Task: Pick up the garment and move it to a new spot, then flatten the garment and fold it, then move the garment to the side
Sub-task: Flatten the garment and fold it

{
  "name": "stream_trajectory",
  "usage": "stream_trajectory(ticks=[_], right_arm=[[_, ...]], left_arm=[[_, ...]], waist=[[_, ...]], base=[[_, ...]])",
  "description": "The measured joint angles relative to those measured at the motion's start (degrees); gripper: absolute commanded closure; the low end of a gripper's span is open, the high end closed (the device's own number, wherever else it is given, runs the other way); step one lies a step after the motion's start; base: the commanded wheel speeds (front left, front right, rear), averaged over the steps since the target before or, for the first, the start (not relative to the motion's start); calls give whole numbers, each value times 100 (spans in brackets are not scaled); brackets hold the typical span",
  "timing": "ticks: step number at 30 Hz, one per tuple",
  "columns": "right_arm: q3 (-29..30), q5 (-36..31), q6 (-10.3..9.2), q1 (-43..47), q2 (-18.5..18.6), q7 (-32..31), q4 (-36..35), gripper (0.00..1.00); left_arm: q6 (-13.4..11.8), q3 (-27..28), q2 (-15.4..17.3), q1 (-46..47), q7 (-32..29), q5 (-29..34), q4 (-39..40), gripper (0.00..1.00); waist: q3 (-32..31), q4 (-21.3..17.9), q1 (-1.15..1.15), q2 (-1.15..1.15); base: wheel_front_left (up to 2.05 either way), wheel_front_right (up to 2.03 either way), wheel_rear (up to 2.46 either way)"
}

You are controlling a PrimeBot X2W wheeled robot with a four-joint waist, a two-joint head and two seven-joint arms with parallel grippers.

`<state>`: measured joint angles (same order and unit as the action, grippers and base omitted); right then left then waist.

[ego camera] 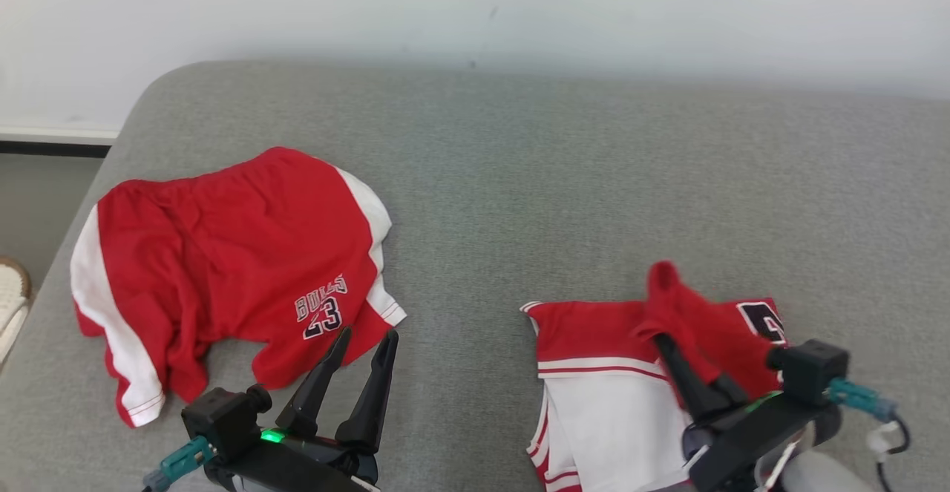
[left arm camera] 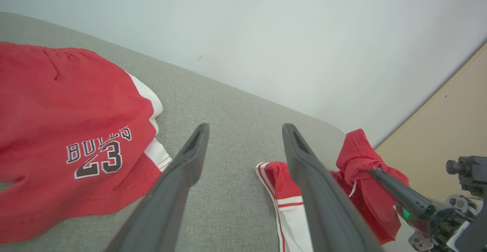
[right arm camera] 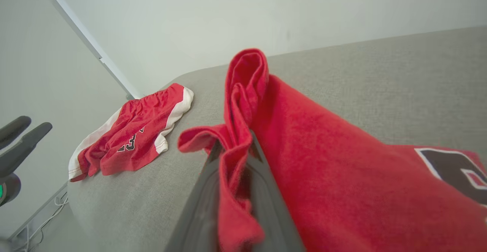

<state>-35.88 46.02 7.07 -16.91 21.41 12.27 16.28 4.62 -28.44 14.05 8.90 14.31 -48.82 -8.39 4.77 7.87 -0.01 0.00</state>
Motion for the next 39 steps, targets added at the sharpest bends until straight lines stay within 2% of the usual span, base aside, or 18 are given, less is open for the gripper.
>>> stream_trajectory(ticks=[9,11,14,15,17,19,20,21,27,34,39], right_arm=[[-383,-164,-65,-124,-419,-386,308,100],[-397,-166,-156,-169,-479,-447,417,100],[-461,-170,-160,-200,-537,-539,563,91],[-479,-170,-167,-222,-568,-581,615,91],[-532,-171,-210,-246,-615,-661,684,82],[-564,-170,-210,-246,-664,-693,759,61],[-580,-170,-209,-246,-680,-716,789,27],[-592,-170,-209,-246,-697,-717,803,0],[-616,-158,-193,-271,-810,-712,811,0],[-502,226,-49,-366,-951,-480,408,0],[-311,248,-49,-358,-758,-256,178,0]], left_arm=[[22,113,-15,-63,0,8,-9,0],[49,118,-24,-107,0,8,-11,0],[53,130,-41,-113,0,9,-14,0],[55,138,-48,-113,0,9,-15,0],[93,153,-55,-113,0,9,-19,0],[93,162,-58,-113,0,9,-21,0],[94,165,-62,-113,0,9,-22,0],[94,170,-65,-113,0,10,-24,0],[101,218,-75,-114,0,47,-44,0],[143,326,-75,-129,0,62,-46,0],[143,397,-79,-211,0,171,-13,0]], waist=[[-23,231,0,0],[-23,238,1,0],[-18,242,1,0],[-15,243,1,0],[-10,242,1,0],[-3,241,1,0],[0,239,1,0],[3,237,1,0],[7,199,1,0],[-37,78,1,0],[-80,-14,1,0]], base=[[0,0,0],[0,0,0],[0,0,0],[0,0,0],[0,0,0],[0,0,0],[0,0,0],[0,0,0],[0,0,0],[0,0,0],[0,0,0]])
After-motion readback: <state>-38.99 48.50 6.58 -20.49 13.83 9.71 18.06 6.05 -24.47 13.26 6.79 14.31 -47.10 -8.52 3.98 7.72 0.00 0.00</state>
